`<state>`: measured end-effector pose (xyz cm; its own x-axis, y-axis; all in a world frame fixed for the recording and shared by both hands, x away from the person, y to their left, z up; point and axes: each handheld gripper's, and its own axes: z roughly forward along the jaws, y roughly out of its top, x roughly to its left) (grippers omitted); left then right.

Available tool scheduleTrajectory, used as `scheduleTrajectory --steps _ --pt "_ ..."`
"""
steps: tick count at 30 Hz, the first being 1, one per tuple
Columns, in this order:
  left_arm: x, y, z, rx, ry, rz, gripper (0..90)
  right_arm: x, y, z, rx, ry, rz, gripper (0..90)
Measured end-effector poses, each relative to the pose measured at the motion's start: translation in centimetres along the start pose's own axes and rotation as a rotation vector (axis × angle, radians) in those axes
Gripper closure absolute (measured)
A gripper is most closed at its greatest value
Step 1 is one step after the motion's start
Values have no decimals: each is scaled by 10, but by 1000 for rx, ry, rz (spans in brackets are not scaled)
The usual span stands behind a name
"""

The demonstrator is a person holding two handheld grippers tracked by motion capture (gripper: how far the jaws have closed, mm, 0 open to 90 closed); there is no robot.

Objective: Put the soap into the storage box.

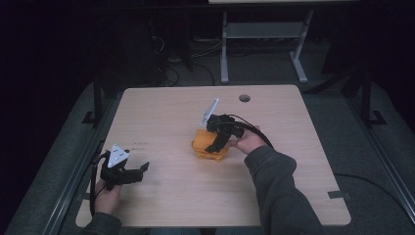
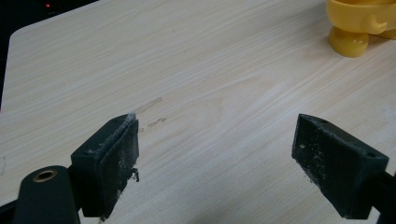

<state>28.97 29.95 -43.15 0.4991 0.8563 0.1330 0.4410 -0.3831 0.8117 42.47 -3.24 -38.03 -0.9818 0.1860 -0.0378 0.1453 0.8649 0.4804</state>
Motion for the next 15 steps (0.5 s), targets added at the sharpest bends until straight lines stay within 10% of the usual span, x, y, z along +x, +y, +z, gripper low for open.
scheduleTrajectory --steps 15 --pt "1 0 -1 -4 4 -5 141 -1 -2 11 15 -2 -2 203"
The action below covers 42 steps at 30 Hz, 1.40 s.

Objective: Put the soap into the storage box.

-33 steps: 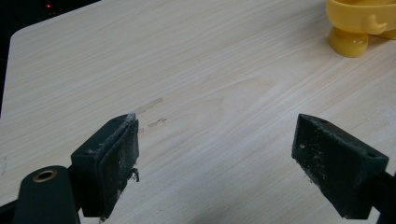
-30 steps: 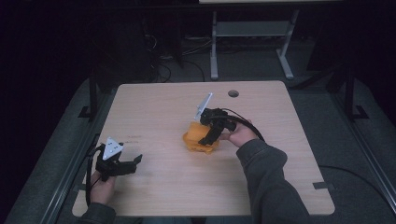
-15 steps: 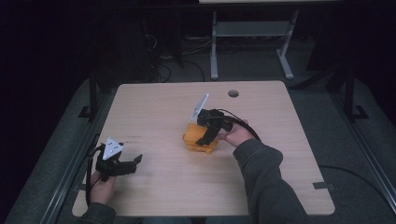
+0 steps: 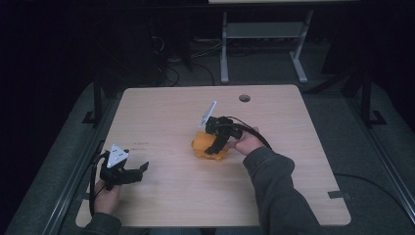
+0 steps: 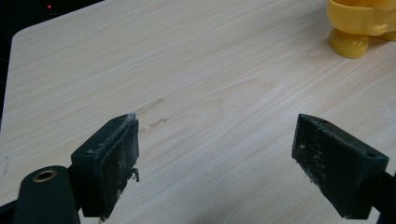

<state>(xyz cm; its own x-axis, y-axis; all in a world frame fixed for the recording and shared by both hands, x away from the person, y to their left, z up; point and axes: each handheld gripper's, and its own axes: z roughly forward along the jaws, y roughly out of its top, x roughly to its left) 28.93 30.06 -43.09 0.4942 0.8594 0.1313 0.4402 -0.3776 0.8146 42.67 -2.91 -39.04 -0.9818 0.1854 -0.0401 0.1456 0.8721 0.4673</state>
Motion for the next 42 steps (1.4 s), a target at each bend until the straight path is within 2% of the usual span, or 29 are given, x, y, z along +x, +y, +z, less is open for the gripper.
scheduleTrajectory --steps 32,37,42 --pt "-1 0 1 5 -3 4 141 -1 -3 -4 -22 13 39 177" --pt "-2 0 1 5 -3 3 141 1 -4 -4 -11 4 39 165" --pt "-2 1 1 8 -3 4 141 1 -6 -8 -24 3 44 165"
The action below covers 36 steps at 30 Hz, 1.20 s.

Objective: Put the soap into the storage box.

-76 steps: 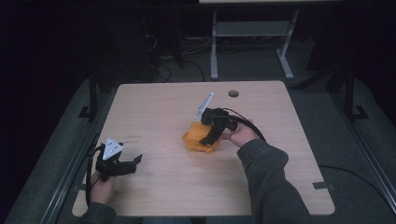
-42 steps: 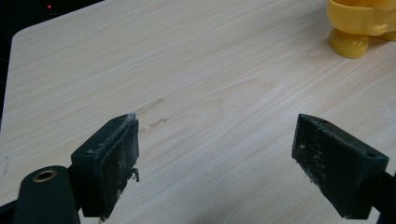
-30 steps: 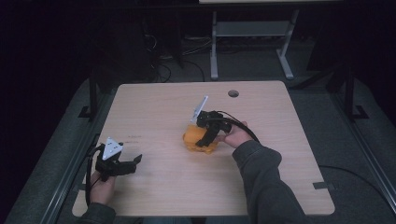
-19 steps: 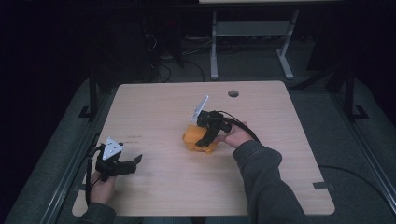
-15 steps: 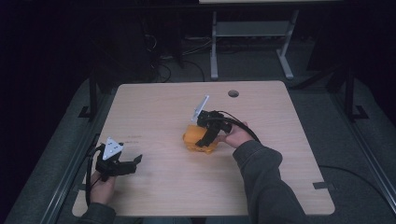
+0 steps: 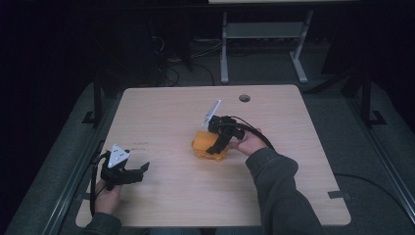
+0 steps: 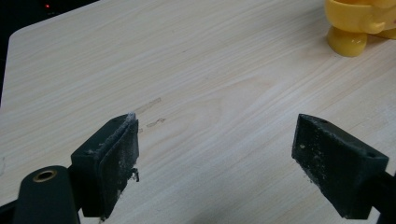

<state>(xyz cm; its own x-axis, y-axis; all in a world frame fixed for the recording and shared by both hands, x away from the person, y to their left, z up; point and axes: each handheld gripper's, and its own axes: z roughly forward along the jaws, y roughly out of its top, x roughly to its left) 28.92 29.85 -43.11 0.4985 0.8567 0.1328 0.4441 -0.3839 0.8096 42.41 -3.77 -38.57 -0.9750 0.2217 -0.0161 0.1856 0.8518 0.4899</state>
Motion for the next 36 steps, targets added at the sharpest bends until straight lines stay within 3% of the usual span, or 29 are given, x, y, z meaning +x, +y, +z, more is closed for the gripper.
scheduleTrajectory --steps 36 --pt "-1 0 1 3 -1 11 141 5 -23 -45 -68 -65 39 168"
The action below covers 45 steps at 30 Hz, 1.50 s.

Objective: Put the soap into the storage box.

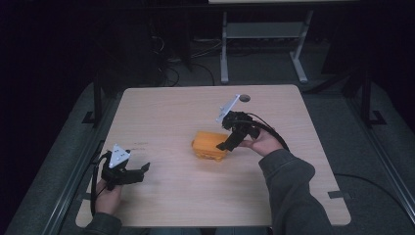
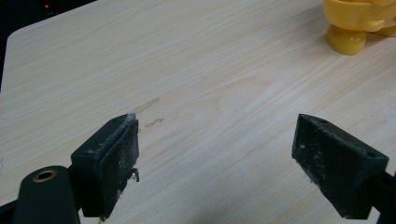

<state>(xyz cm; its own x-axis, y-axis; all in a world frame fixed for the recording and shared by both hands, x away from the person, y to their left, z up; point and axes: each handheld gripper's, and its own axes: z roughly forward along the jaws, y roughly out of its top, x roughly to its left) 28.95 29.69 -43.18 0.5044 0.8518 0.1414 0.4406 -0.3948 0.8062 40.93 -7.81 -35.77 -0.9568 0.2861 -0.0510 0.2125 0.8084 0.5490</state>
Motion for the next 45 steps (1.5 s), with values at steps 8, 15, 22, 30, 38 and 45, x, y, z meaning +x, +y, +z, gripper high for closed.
scheduleTrajectory --steps 8,15,22,30,38,45 --pt "0 0 0 1 0 0 141 0 -7 -8 -3 -10 11 169" --pt "0 0 0 1 0 0 141 -1 -14 -13 -10 -14 27 169" --pt "0 0 0 1 0 0 141 -1 -20 -17 -13 -18 33 170" --pt "-1 0 0 1 -1 1 141 0 -30 -22 -16 -24 51 172" --pt "-1 0 1 5 -2 6 141 1 -37 -27 -21 -35 61 173" --pt "-1 0 1 2 -1 3 141 1 -46 -29 -25 -34 79 173"
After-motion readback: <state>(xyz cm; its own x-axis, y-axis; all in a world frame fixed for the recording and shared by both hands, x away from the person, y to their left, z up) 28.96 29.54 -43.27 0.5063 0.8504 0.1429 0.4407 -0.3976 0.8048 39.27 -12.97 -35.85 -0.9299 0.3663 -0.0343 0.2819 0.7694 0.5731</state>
